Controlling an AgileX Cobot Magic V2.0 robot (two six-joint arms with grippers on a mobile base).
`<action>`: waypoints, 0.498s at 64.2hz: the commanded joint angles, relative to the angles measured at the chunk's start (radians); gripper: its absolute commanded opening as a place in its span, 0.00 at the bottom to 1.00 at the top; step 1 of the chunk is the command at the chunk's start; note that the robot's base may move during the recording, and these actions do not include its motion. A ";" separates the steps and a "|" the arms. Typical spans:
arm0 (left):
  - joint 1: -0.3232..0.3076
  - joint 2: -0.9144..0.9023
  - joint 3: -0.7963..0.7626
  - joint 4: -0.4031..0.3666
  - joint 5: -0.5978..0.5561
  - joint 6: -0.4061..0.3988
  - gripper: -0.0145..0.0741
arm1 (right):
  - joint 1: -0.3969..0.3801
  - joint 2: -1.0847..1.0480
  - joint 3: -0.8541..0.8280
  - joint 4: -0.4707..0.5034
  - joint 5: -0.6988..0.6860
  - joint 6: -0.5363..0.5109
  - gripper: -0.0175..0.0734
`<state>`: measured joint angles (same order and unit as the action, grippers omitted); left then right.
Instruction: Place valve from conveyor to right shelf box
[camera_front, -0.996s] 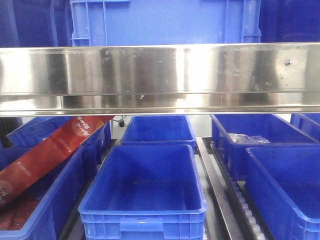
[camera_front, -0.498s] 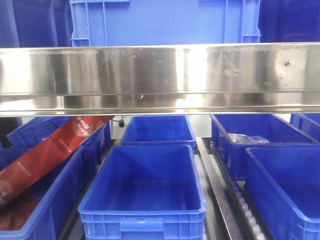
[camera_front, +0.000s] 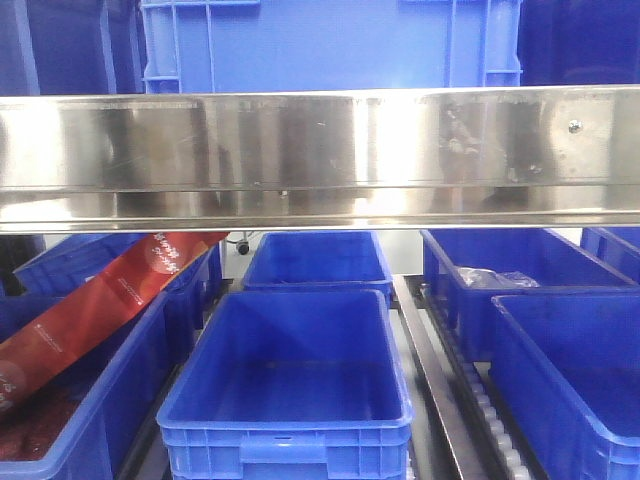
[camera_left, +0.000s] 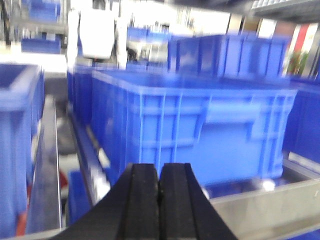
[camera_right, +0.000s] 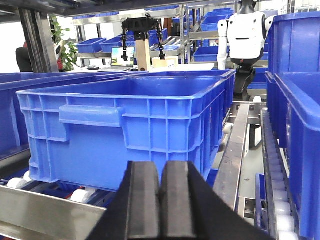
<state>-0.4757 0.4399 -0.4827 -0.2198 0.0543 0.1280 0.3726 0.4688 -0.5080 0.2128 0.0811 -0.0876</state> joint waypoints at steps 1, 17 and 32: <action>-0.007 -0.038 0.003 -0.006 -0.026 0.002 0.04 | 0.000 -0.005 0.000 -0.003 -0.032 -0.007 0.01; -0.007 -0.060 0.003 -0.006 -0.026 0.002 0.04 | -0.006 -0.028 0.014 -0.010 -0.047 -0.007 0.01; -0.007 -0.060 0.003 -0.006 -0.026 0.002 0.04 | -0.194 -0.226 0.188 -0.125 -0.044 -0.007 0.01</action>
<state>-0.4757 0.3855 -0.4822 -0.2198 0.0465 0.1280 0.2460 0.3029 -0.3738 0.1115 0.0526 -0.0876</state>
